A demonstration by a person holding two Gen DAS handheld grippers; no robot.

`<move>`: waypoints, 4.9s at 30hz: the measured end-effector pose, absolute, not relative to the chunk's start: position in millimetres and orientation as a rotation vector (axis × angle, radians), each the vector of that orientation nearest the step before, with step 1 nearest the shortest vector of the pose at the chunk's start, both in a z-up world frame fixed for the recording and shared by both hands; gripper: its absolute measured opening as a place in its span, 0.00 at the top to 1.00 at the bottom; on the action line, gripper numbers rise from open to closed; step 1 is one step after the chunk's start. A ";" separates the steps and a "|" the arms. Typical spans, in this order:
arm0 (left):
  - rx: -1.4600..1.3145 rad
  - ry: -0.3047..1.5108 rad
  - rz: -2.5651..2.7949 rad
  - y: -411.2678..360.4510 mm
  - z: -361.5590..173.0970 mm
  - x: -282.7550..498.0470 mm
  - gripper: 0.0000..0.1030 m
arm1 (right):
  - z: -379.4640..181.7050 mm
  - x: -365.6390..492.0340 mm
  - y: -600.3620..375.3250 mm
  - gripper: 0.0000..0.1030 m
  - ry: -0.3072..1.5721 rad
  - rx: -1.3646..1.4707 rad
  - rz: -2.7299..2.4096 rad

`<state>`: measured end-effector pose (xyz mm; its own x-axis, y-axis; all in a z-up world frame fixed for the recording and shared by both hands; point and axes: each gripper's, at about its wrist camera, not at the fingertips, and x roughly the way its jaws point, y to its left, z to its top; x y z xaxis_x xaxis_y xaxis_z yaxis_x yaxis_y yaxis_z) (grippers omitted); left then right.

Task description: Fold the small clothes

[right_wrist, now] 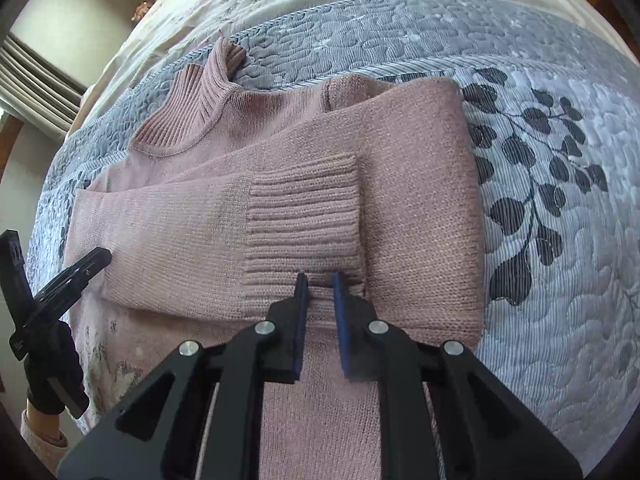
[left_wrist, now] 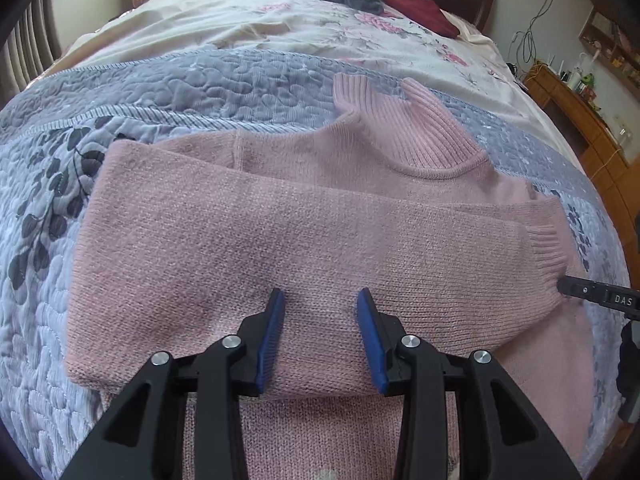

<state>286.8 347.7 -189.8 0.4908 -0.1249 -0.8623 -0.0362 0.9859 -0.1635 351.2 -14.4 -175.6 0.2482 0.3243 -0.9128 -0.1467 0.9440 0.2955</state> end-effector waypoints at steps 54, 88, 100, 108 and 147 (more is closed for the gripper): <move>-0.389 0.878 -0.374 357.3 -143.1 404.9 0.92 | -114.1 474.4 78.4 0.89 1.046 0.141 0.710; -0.641 1.064 -0.416 366.3 -179.3 311.9 0.92 | -160.6 364.5 39.8 0.91 1.287 0.449 0.739; -0.637 1.142 -0.365 370.5 -211.5 300.2 0.90 | -199.4 359.6 43.7 0.91 1.351 0.376 0.629; -0.347 1.046 -0.193 348.3 -141.9 200.9 0.59 | -133.5 268.8 11.7 0.82 1.210 0.318 0.606; -0.257 0.957 0.114 342.2 -30.5 -150.7 0.44 | -33.9 -67.8 -96.5 0.60 1.033 0.382 0.422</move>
<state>-150.7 342.2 -30.5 0.5732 -0.0172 -0.8192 -0.2088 0.9637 -0.1664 -67.8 -96.5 -33.9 0.4464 0.5061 -0.7380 -0.1548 0.8559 0.4934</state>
